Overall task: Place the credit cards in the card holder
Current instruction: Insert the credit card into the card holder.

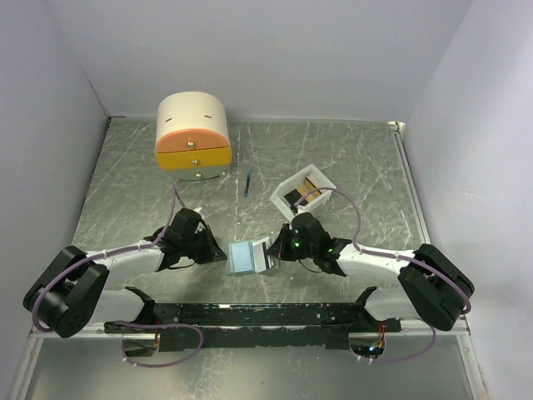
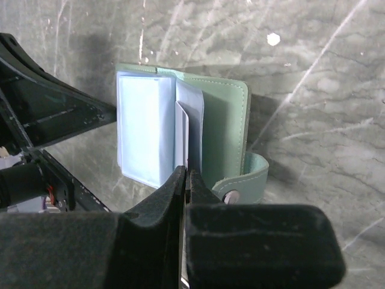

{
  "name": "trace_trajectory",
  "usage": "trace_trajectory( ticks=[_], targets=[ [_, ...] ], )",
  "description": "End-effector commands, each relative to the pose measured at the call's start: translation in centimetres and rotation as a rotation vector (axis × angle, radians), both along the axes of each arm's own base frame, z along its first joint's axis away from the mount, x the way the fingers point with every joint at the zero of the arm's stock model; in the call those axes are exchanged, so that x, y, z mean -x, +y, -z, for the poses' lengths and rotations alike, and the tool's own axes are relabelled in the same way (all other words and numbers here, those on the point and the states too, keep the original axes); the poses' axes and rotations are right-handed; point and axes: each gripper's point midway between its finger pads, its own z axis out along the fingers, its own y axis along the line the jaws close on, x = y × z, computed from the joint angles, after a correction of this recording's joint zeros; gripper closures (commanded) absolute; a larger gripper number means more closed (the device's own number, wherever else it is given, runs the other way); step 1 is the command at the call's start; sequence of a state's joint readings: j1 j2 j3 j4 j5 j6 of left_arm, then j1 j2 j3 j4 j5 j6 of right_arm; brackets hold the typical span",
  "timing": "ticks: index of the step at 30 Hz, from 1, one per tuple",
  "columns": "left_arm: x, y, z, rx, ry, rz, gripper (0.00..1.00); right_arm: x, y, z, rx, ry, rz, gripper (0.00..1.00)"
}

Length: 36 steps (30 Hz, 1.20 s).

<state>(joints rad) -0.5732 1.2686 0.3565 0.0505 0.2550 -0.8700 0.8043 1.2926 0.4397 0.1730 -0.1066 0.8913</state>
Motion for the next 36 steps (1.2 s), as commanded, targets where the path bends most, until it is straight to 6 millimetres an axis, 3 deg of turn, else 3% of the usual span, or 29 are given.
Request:
trace_trajectory(
  ticks=[1, 9, 17, 21, 30, 36],
  targets=[
    [-0.4, 0.4, 0.7, -0.056, -0.012, 0.013, 0.87, 0.1, -0.3, 0.4, -0.031, 0.009, 0.036, 1.0],
    [-1.1, 0.4, 0.6, -0.079, -0.022, 0.017, 0.87, 0.6, -2.3, 1.5, -0.038, 0.062, 0.163, 1.0],
    [-1.4, 0.1, 0.2, -0.087, -0.028, 0.041, 0.85, -0.5, -1.7, -3.0, -0.166, -0.019, 0.197, 1.0],
    [-1.5, -0.8, -1.0, -0.041, -0.037, 0.064, 0.81, -1.0, -1.9, -3.9, -0.21, -0.012, 0.26, 1.0],
    [-1.9, -1.6, -4.8, 0.022, -0.084, 0.068, 0.76, -1.9, -2.2, -2.6, -0.147, 0.015, 0.309, 1.0],
    [-1.6, -2.0, -5.6, 0.072, -0.104, 0.073, 0.76, -1.6, -3.1, -1.0, -0.091, 0.036, 0.329, 1.0]
  ],
)
